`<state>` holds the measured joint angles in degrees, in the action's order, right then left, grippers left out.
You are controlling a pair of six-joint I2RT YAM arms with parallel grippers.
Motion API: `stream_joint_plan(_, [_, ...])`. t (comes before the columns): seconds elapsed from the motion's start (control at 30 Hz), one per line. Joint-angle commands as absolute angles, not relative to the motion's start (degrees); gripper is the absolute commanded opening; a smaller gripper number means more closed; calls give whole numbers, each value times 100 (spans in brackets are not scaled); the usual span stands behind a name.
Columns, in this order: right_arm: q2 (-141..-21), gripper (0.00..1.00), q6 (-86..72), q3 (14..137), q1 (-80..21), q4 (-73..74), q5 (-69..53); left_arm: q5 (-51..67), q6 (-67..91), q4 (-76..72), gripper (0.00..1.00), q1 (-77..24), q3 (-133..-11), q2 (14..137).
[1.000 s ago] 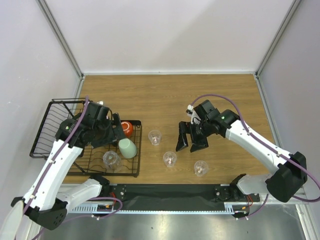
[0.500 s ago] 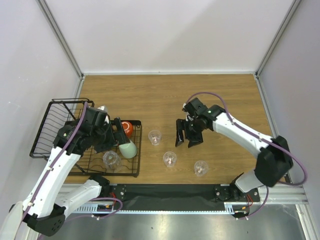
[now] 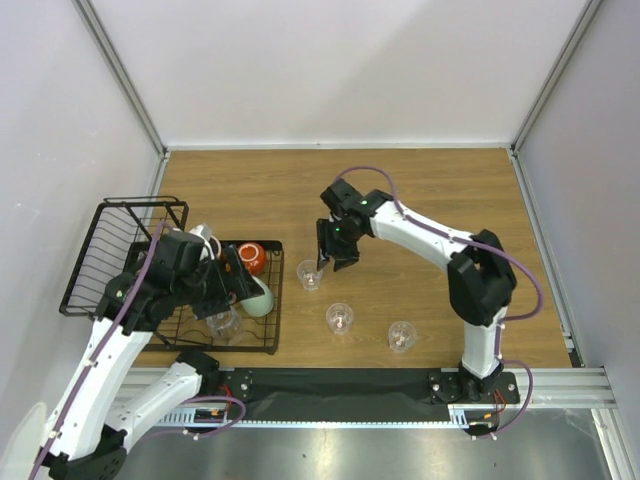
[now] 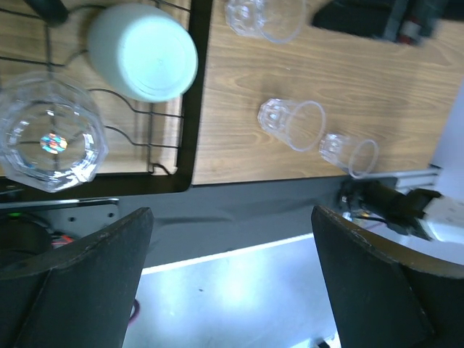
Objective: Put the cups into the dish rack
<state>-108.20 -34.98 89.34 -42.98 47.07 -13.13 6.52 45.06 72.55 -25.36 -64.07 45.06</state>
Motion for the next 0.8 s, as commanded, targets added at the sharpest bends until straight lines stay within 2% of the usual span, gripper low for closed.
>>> stream_joint_plan(0.0, [-11318, 52, -3498, 9509, -4465, 4781, -1116, 1081, 4772, 6988, 96, -2505, -6276, 4325])
stream_joint_plan(0.2, [-11786, 52, -3489, 9879, -4641, 4816, -1020, 1116, 4790, 7066, 96, -2496, -6249, 4219])
stream_joint_plan(0.3, [-11962, 48, -3481, 9862, -4658, 4843, -915, 1142, 4808, 7084, 96, -2505, -6223, 4175])
stream_joint_plan(0.4, [-12076, 37, -3410, 9817, -4667, 4790, -975, 1239, 4834, 7032, 95, -2496, -6196, 4148])
stream_joint_plan(0.43, [-12085, 30, -3401, 9817, -4667, 4799, -1010, 1300, 4834, 6996, 93, -2496, -6196, 4148])
stream_joint_plan(0.5, [-12068, 26, -3375, 9809, -4667, 4808, -1002, 1571, 4799, 6752, 89, -2505, -6196, 4131])
stream_joint_plan(0.6, [-11831, 15, -3287, 9817, -4632, 4834, -914, 1871, 4764, 6269, 86, -2505, -6223, 4070])
stream_joint_plan(0.63, [-11734, 6, -3218, 9800, -4614, 4825, -923, 2072, 4764, 6127, 86, -2505, -6240, 4061])
stream_joint_plan(0.67, [-11638, 2, -3182, 9782, -4597, 4825, -958, 2161, 4764, 5978, 86, -2505, -6240, 4043])
stream_joint_plan(0.77, [-11137, 0, -3059, 9668, -4421, 4755, -1335, 2644, 4851, 5101, 86, -2496, -6179, 3999])
